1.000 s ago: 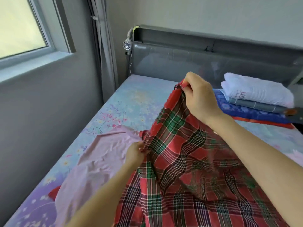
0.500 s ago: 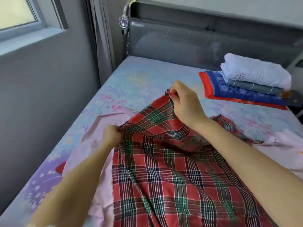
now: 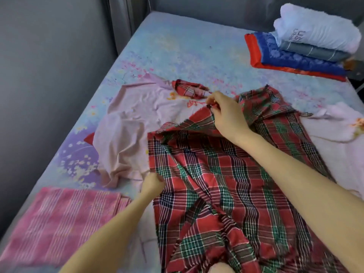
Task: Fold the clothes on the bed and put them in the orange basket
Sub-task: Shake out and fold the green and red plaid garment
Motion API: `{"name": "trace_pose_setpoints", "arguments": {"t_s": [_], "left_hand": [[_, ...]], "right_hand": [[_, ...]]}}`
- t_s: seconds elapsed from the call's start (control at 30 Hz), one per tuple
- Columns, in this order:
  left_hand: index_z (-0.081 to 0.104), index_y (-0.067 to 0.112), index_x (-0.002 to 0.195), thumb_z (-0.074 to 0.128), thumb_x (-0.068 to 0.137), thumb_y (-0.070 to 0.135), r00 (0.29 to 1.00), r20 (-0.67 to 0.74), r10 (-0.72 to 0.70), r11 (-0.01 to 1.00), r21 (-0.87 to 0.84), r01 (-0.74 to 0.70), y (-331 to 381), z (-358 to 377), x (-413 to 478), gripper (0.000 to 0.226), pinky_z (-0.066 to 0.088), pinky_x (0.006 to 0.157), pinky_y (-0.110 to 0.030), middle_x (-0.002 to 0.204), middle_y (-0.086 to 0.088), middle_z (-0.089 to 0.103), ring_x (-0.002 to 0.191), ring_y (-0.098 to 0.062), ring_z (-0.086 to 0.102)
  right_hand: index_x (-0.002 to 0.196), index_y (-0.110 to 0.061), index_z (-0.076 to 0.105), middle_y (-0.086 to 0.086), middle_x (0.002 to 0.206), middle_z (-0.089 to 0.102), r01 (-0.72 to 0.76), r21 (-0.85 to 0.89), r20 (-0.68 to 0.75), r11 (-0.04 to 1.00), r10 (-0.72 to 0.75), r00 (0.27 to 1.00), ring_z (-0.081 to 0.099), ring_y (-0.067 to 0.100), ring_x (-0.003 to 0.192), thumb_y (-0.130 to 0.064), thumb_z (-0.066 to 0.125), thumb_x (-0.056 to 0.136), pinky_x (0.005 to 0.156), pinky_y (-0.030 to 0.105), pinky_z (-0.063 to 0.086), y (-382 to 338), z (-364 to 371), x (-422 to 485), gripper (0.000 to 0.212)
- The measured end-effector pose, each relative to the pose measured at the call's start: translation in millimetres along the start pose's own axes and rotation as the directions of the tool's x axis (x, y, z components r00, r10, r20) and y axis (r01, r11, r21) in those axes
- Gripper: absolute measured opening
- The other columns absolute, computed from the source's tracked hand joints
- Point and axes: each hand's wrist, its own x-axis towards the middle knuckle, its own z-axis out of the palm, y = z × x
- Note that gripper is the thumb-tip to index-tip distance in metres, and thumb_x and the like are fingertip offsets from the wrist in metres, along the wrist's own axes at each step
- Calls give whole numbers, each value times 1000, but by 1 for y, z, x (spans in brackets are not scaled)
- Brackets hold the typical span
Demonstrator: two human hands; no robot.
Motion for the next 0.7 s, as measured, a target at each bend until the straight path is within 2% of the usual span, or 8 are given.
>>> {"name": "trace_pose_setpoints", "arguments": {"t_s": [0.07,0.17,0.27,0.33,0.43,0.5,0.57,0.7], "left_hand": [[39,12,55,55,85,14,997,71,-23,998,60,19,-17,25,-15,34,27,46,-27,49,-2,37,48,-16,35],[44,15,55,56,85,17,988,149,-41,995,94,27,-34,64,-39,33,37,50,-26,51,0,43,51,-16,44],[56,19,69,60,86,24,982,185,25,997,64,-37,-41,99,-59,18,43,70,-27,76,-1,63,77,-19,57],[66,17,86,61,86,31,985,138,106,992,48,-114,-40,124,-68,14,43,74,-27,92,0,66,90,-21,61],[62,15,107,61,85,45,978,55,199,978,47,-202,-24,159,-83,37,44,82,-28,105,-2,60,102,-23,54],[51,14,118,58,81,58,970,64,233,943,227,-241,-13,178,-92,57,42,91,-32,116,-4,54,111,-25,47],[43,15,123,59,74,66,956,105,275,858,421,-293,-7,197,-104,73,37,97,-38,126,-7,47,118,-27,42],[23,18,141,62,74,63,929,194,317,726,580,-369,-11,232,-122,90,19,109,-53,142,-14,28,134,-34,24]], "right_hand": [[104,-10,55,4,101,56,-19,-18,43,1000,20,999,47,16,88,2,47,91,73,27,33,-2,3,-22,19],[104,-9,56,0,99,56,-11,-3,61,1000,11,998,52,18,91,3,49,90,80,35,42,-11,-3,-51,20],[104,-10,57,1,89,57,16,86,5,996,-17,1000,54,17,80,2,53,88,76,32,44,-23,-17,-69,20],[103,-11,56,2,86,56,11,107,-4,994,-11,1000,51,16,73,2,53,88,70,30,41,-19,-17,-82,20],[100,-14,54,-9,85,54,-117,115,56,986,112,992,50,12,76,3,53,87,75,29,41,12,0,-106,21],[99,-16,53,-17,87,51,-180,130,74,975,172,982,51,9,84,4,53,87,81,27,43,33,13,-121,23],[98,-17,51,-13,89,53,-219,164,87,962,207,974,53,12,89,4,52,87,80,22,43,52,23,-136,24],[97,-20,50,1,97,58,-255,241,123,936,231,965,55,15,91,4,51,88,71,7,40,74,37,-162,26]]}}
